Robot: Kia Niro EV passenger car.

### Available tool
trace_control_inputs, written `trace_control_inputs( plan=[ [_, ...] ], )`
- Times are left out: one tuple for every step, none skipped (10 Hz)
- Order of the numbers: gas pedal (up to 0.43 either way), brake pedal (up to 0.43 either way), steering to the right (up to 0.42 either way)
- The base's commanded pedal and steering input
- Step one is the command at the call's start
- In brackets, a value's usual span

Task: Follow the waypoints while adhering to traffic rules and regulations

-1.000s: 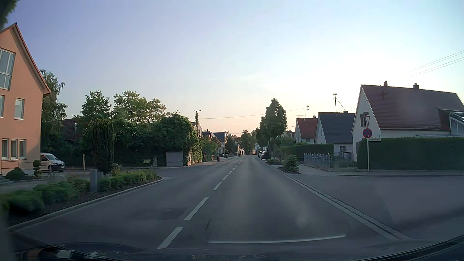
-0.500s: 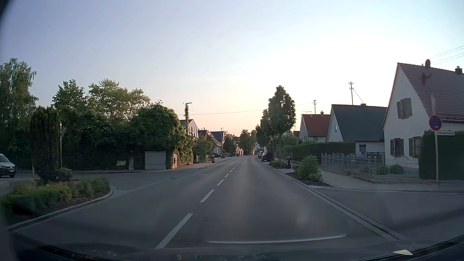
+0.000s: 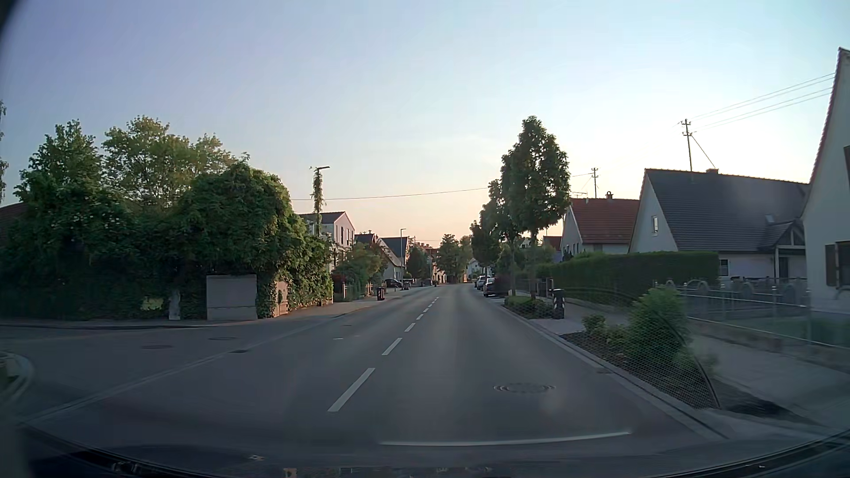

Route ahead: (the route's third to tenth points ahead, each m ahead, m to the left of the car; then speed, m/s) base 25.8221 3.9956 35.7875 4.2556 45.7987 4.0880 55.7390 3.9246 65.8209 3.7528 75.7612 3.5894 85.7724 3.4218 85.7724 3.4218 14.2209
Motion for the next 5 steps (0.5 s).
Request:
trace_control_inputs(
  plan=[
    [0.118, 0.012, -0.001],
    [0.118, 0.018, -0.001],
    [0.118, 0.018, -0.001],
    [0.118, 0.012, -0.001],
    [0.118, 0.018, 0.005]
  ],
)
